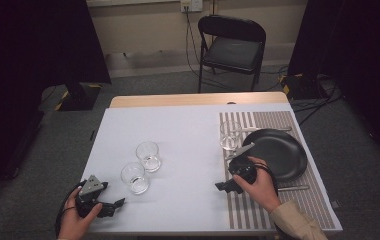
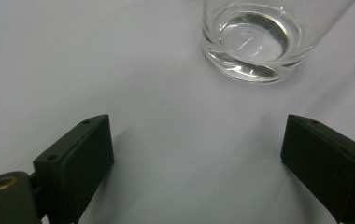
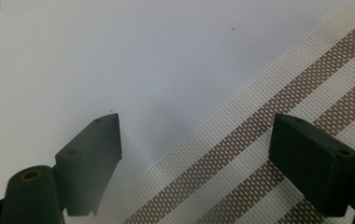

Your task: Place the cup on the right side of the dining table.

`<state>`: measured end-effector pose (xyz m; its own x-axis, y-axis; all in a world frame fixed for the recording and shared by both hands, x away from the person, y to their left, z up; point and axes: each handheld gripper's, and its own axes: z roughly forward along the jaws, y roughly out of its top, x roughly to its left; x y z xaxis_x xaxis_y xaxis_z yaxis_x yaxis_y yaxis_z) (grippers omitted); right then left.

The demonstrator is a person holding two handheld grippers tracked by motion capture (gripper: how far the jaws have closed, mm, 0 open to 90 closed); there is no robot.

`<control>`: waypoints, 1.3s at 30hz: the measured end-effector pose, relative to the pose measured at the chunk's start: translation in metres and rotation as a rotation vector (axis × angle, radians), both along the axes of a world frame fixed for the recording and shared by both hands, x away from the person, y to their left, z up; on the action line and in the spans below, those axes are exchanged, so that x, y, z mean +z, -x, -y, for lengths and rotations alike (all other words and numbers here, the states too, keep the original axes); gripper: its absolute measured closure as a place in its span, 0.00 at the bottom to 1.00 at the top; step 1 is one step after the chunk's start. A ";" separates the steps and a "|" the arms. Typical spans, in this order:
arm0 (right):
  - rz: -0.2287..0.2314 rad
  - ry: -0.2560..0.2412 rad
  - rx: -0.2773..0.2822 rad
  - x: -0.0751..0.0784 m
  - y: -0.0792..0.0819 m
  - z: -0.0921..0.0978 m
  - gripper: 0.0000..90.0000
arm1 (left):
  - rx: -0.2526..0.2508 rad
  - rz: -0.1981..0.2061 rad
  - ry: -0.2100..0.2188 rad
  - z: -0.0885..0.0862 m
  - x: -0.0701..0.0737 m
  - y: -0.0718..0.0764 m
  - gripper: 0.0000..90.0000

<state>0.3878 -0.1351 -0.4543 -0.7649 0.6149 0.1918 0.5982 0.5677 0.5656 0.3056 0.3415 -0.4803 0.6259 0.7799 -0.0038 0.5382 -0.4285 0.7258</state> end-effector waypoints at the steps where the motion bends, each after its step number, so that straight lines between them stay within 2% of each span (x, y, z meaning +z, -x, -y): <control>1: 0.001 0.000 -0.002 0.000 0.001 0.000 0.18 | 0.000 0.000 0.000 0.000 0.000 0.000 0.10; 11: 0.009 0.020 0.010 -0.002 0.003 -0.001 0.18 | 0.000 0.000 0.001 0.000 0.000 0.000 0.09; 23: 0.047 0.034 0.033 -0.005 0.006 -0.001 0.18 | 0.001 0.001 0.003 0.000 0.000 0.000 0.09; 32: 0.073 0.019 0.046 -0.007 0.009 0.002 0.18 | 0.000 0.001 0.000 0.000 0.000 0.000 0.09; 36: 0.091 -0.002 0.057 -0.009 0.010 0.005 0.18 | 0.000 0.000 0.000 0.000 0.000 0.000 0.09; 39: 0.089 -0.011 0.056 -0.009 0.010 0.006 0.18 | 0.001 0.001 0.003 0.000 0.000 0.000 0.09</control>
